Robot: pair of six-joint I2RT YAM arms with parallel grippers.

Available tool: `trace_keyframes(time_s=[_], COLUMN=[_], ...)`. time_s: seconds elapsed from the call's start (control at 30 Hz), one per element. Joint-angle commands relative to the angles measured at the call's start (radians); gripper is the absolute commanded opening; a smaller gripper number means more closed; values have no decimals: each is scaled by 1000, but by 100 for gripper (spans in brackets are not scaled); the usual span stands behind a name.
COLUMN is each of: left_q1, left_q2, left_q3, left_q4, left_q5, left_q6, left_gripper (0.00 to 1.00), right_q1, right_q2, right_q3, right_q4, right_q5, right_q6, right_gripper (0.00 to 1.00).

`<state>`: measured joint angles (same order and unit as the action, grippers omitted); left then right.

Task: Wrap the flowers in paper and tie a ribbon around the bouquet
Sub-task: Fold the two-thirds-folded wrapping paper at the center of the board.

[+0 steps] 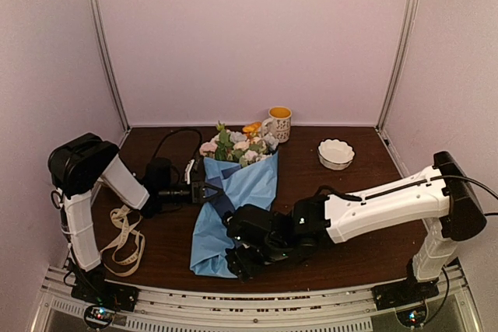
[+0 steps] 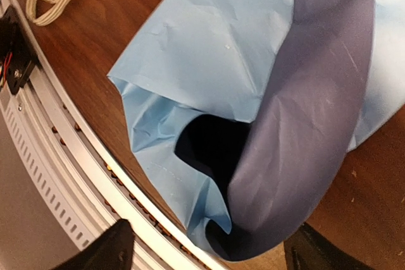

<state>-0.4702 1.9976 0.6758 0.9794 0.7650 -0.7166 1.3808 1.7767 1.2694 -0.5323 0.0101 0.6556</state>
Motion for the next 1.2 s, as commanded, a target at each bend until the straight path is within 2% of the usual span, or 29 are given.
trace_keyframes(time_s=[0.0,0.13,0.2,0.33,0.43,0.57,0.67,0.7,0.83,0.93,1.0,1.17], left_q1=[15,16,17,19,18,20,23,26,41,46,46,45], left_q2=[22,28,28,33,35,42,44,42,12,-75,-165,-443], left_q3=[-12,-10,-7,-4,-5,-2,8,13,17,-14,-24,11], left_q4=[39,39,36,26,29,33,35,35,32,-8,-133,-589], left_q5=[5,3,3,2,1,1,2,2,-13,-63,-121,-309], left_q6=[2,1,4,9,6,1,-8,-10,-56,-79,-51,96], left_gripper=[0,0,0,0,0,0,0,0,34,50,57,69], right_q1=[22,25,26,33,35,54,97,109,149,166,170,171], right_q2=[26,70,92,142,196,244,277,295,383,427,441,449], right_q3=[77,116,133,189,250,318,360,374,445,488,505,517], right_q4=[-52,-79,-90,-117,-175,-230,-281,-304,-399,-459,-483,-499], right_q5=[100,164,170,175,206,266,321,336,372,415,439,463], right_q6=[-38,-81,-102,-135,-148,-192,-273,-302,-420,-497,-537,-609], right_gripper=[71,59,59,64,60,31,15,1,0,0,0,0])
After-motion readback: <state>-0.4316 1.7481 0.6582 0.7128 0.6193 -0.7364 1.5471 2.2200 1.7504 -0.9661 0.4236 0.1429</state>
